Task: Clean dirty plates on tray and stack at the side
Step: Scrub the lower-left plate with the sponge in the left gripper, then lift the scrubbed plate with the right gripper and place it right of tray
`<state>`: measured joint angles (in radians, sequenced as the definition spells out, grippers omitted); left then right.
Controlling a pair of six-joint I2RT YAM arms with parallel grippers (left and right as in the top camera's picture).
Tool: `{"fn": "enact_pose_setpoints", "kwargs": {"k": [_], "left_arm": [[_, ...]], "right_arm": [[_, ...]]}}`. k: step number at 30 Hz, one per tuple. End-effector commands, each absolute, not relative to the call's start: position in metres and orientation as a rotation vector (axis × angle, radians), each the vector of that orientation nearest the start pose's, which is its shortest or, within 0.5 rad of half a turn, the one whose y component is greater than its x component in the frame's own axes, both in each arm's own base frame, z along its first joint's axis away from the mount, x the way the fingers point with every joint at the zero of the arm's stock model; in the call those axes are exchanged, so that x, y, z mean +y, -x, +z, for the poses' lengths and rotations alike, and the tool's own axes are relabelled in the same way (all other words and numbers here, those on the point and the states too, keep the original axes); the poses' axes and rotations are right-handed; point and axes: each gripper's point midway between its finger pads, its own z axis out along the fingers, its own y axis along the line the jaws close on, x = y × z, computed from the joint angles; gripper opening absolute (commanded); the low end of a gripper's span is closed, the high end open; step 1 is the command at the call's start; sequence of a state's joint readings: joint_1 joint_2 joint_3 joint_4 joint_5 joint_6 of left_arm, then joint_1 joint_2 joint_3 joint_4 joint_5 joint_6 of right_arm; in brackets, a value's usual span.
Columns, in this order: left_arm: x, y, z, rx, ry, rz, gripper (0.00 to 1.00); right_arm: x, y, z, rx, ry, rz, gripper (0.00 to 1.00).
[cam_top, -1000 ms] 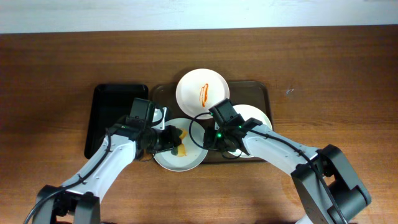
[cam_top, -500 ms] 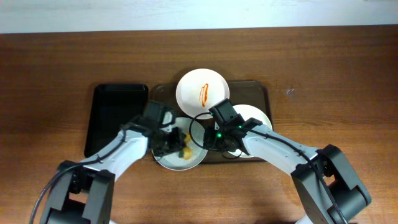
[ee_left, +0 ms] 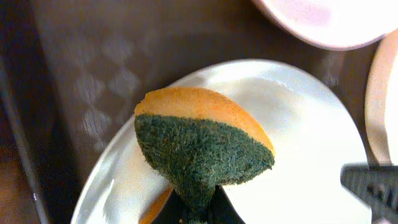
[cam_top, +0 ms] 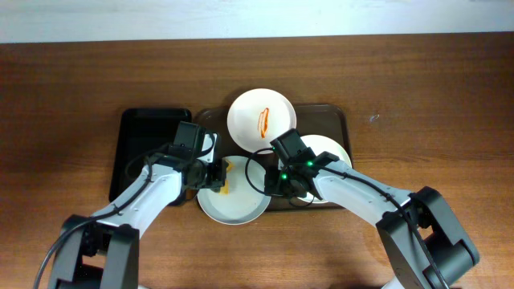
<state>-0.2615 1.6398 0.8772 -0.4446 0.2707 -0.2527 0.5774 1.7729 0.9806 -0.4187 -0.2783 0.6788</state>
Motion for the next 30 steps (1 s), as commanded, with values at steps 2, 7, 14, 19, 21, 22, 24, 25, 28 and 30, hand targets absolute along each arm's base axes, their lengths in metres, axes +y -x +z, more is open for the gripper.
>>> {"fn": "enact_pose_setpoints", "kwargs": {"k": [2, 7, 14, 19, 21, 22, 24, 25, 28, 30], "left_arm": [[-0.122, -0.326, 0.078, 2.732, -0.104, -0.520, 0.00], [-0.067, -0.342, 0.110, 2.656, 0.076, -0.380, 0.00], [0.016, -0.346, 0.102, 2.644, 0.301, -0.005, 0.00], [0.034, -0.344, 0.089, 2.673, 0.344, 0.109, 0.00], [0.034, -0.343, 0.080, 2.703, 0.346, 0.113, 0.00], [0.034, -0.343, 0.076, 2.715, 0.346, 0.114, 0.00], [0.034, -0.342, 0.073, 2.722, 0.346, 0.115, 0.00], [0.034, -0.342, 0.073, 2.722, 0.346, 0.115, 0.00], [0.034, -0.342, 0.073, 2.722, 0.346, 0.115, 0.00], [0.034, -0.342, 0.073, 2.722, 0.346, 0.115, 0.00]], "right_arm": [[0.245, -0.291, 0.030, 2.883, 0.134, 0.641, 0.04], [0.217, -0.316, 0.077, 2.722, 0.218, 0.387, 0.04], [0.166, -0.351, 0.138, 2.514, 0.289, -0.090, 0.04], [0.165, -0.359, 0.185, 2.257, 0.362, -0.475, 0.04], [0.181, -0.354, 0.198, 2.166, 0.430, -0.545, 0.04], [0.185, -0.352, 0.205, 2.124, 0.444, -0.582, 0.04], [0.189, -0.348, 0.216, 2.060, 0.426, -0.634, 0.04], [0.190, -0.347, 0.217, 2.057, 0.426, -0.632, 0.04], [0.190, -0.349, 0.220, 2.040, 0.406, -0.638, 0.04], [0.189, -0.349, 0.223, 2.030, 0.393, -0.647, 0.04]]}}
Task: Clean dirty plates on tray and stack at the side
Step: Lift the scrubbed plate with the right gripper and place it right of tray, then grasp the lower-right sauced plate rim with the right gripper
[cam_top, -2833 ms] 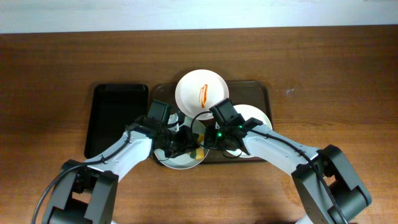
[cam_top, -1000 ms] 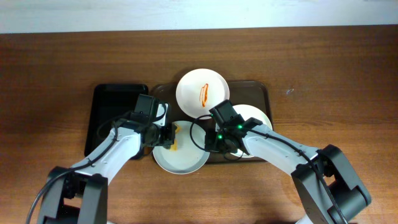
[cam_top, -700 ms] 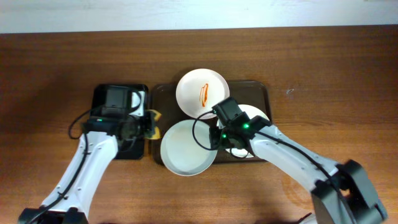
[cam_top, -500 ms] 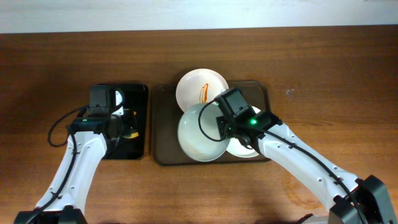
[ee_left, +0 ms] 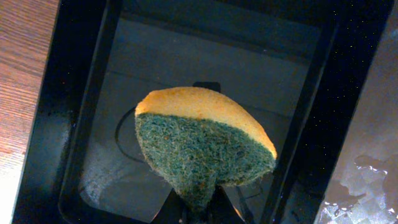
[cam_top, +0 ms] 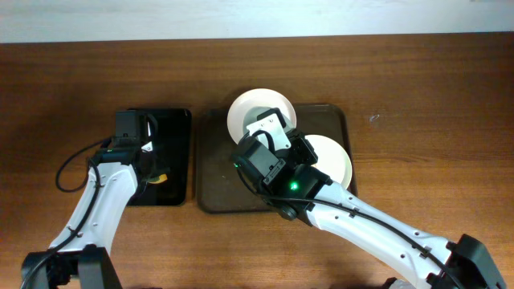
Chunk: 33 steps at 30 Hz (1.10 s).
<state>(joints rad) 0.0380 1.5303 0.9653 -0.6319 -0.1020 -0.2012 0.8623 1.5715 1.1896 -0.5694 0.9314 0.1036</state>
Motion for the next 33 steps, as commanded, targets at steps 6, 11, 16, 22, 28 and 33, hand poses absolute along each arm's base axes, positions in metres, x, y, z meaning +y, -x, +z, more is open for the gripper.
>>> {"fn": "enact_pose_setpoints", "kwargs": {"k": [6, 11, 16, 22, 28, 33], "left_arm": [[0.033, -0.342, 0.073, 2.723, 0.345, 0.111, 0.00], [0.033, -0.342, 0.073, 2.723, 0.345, 0.110, 0.00], [0.033, -0.342, 0.073, 2.723, 0.345, 0.110, 0.00], [0.033, -0.342, 0.073, 2.724, 0.345, 0.110, 0.00], [0.033, -0.342, 0.073, 2.723, 0.345, 0.110, 0.00], [0.032, -0.342, 0.073, 2.724, 0.343, 0.099, 0.00]], "right_arm": [[0.192, -0.345, 0.200, 2.160, 0.226, -0.430, 0.04], [0.110, -0.367, 0.193, 2.366, -0.207, -0.132, 0.04], [-0.035, -0.355, 0.173, 2.483, -0.737, -0.040, 0.04], [-0.144, -0.331, 0.110, 2.565, -1.102, -0.074, 0.04], [-0.123, -0.352, 0.110, 2.599, -0.875, 0.224, 0.38], [-0.046, -0.327, 0.116, 2.764, -0.651, 0.601, 0.40]]}}
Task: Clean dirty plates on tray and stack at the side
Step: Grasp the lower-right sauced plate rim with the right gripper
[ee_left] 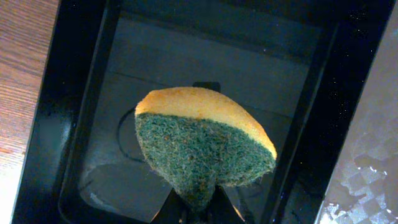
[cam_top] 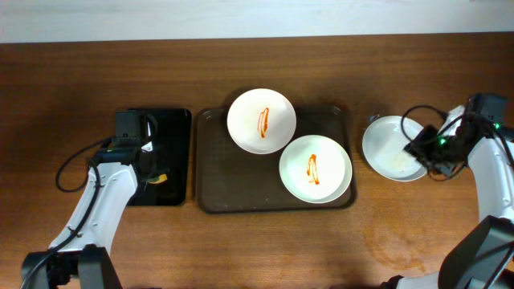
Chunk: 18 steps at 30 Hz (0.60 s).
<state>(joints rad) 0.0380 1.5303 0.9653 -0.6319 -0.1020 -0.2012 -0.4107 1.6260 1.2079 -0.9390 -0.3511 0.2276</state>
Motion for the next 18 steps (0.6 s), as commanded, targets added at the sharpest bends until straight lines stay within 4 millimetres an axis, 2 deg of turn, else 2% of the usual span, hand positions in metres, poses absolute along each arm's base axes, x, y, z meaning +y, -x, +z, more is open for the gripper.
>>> {"fn": "enact_pose_setpoints", "kwargs": {"k": [1, 2, 4, 8, 11, 15, 18], "left_arm": [[0.031, -0.343, 0.073, 2.725, 0.341, 0.089, 0.00], [0.031, -0.343, 0.073, 2.725, 0.341, 0.089, 0.00], [0.031, -0.343, 0.073, 2.725, 0.341, 0.089, 0.00], [0.030, -0.342, 0.073, 2.726, 0.341, 0.088, 0.00], [0.031, -0.342, 0.073, 2.726, 0.341, 0.089, 0.00], [0.030, -0.343, 0.073, 2.726, 0.340, 0.084, 0.00], [0.027, -0.343, 0.073, 2.728, 0.337, 0.064, 0.00]], "right_arm": [[-0.028, -0.320, 0.114, 2.825, -0.556, 0.612, 0.40], [-0.008, -0.311, 0.109, 2.894, -0.482, 0.613, 0.40], [0.018, -0.299, 0.095, 2.973, -0.414, 0.623, 0.40], [0.048, -0.280, 0.062, 3.047, -0.370, 0.634, 0.39], [0.045, -0.274, 0.039, 3.055, -0.420, 0.551, 0.37], [0.046, -0.271, 0.020, 3.022, -0.460, 0.557, 0.31], [0.046, -0.275, 0.017, 2.999, -0.462, 0.558, 0.26]]}}
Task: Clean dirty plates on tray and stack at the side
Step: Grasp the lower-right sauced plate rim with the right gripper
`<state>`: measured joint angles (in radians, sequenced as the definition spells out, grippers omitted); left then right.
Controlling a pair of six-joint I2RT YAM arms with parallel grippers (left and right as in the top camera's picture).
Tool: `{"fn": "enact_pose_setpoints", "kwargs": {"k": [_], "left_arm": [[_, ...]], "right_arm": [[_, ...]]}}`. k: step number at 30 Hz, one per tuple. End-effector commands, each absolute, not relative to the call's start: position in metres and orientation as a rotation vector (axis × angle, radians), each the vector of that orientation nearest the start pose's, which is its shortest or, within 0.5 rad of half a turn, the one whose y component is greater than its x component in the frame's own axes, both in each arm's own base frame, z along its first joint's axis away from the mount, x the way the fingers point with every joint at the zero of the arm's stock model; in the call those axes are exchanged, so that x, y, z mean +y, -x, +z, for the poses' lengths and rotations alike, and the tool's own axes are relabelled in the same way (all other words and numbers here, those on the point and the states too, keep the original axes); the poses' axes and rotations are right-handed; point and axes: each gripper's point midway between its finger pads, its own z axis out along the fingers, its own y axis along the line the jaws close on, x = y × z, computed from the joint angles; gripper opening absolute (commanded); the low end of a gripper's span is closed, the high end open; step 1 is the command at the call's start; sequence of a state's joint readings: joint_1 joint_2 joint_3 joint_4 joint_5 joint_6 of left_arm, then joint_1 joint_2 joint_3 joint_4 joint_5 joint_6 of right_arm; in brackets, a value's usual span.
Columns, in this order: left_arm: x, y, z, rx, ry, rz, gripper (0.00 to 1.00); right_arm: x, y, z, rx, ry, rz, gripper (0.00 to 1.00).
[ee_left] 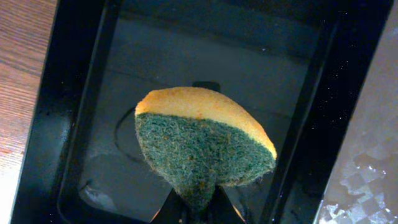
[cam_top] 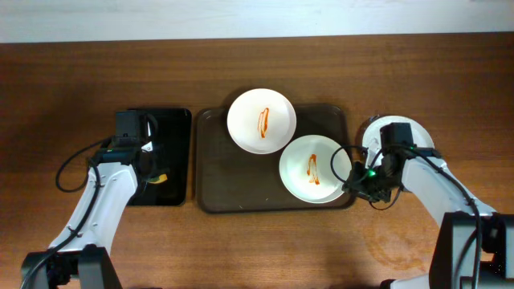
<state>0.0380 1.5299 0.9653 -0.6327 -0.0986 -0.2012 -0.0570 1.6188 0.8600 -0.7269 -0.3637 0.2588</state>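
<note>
Two white plates smeared with red sauce lie on the brown tray point(cam_top: 217, 185): one at the back point(cam_top: 261, 120), one at the front right point(cam_top: 315, 168). A clean white plate point(cam_top: 373, 138) lies on the table right of the tray, partly under my right arm. My right gripper point(cam_top: 356, 183) is at the right rim of the front-right plate; how its jaws stand is not visible. My left gripper point(ee_left: 199, 208) is shut on a yellow and green sponge point(ee_left: 202, 146) held above the black tray point(ee_left: 81, 93).
The black tray point(cam_top: 173, 128) stands left of the brown tray and holds a shallow film of water. Bare wooden table point(cam_top: 418, 64) lies behind and right of the clean plate. A pale strip runs along the far table edge.
My right gripper has moved from the clean plate on the table to the right rim of the front-right dirty plate. The clean plate stays where it lay. My left arm and the sponge have not moved.
First my left gripper held the sponge on a plate at the tray's front left, my right gripper at its rim. Then the sponge was over the black tray and that plate was off the tray. Later the plate lay right of the tray.
</note>
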Motion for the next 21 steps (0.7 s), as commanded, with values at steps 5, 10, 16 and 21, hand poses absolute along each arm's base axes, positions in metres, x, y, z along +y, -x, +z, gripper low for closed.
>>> {"fn": "enact_pose_setpoints", "kwargs": {"k": [5, 10, 16, 21], "left_arm": [[0.021, -0.343, 0.072, 2.732, 0.322, 0.028, 0.00], [0.000, -0.345, 0.073, 2.735, 0.256, -0.052, 0.00], [-0.068, -0.355, 0.081, 2.688, 0.029, -0.251, 0.00], [-0.186, -0.343, 0.111, 2.553, -0.278, -0.765, 0.00]], "right_arm": [[0.051, -0.275, 0.009, 2.980, -0.511, 0.563, 0.20], [0.065, -0.279, 0.007, 2.962, -0.455, 0.556, 0.05], [0.093, -0.269, 0.004, 3.012, -0.336, 0.504, 0.04], [0.102, -0.267, 0.004, 3.016, -0.287, 0.486, 0.04]]}}
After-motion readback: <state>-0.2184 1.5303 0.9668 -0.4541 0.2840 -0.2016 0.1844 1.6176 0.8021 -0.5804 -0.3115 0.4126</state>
